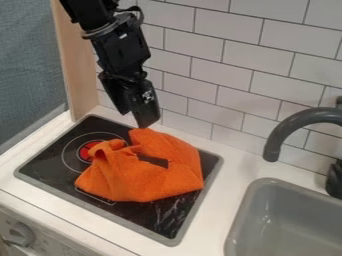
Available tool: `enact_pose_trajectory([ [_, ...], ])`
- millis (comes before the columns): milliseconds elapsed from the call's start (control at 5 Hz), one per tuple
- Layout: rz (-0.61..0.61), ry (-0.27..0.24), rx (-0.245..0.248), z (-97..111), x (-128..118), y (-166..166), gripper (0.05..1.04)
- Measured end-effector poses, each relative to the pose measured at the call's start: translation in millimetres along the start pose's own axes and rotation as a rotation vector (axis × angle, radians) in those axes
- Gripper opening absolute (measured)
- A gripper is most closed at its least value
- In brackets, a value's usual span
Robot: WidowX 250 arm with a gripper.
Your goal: Unfold the cloth from left to right
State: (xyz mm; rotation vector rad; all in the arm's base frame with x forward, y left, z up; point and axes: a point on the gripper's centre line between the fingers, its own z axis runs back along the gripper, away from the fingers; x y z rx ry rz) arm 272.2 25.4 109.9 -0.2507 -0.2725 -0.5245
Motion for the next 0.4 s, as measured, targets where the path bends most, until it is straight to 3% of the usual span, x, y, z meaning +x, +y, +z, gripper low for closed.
enact_pose_trajectory([
  [200, 0.002, 0.015, 0.05, 0.1, -2.2, 7.6, 0.999],
  [400, 0.007, 0.016, 0.051, 0.0, -2.0, 7.6, 0.999],
])
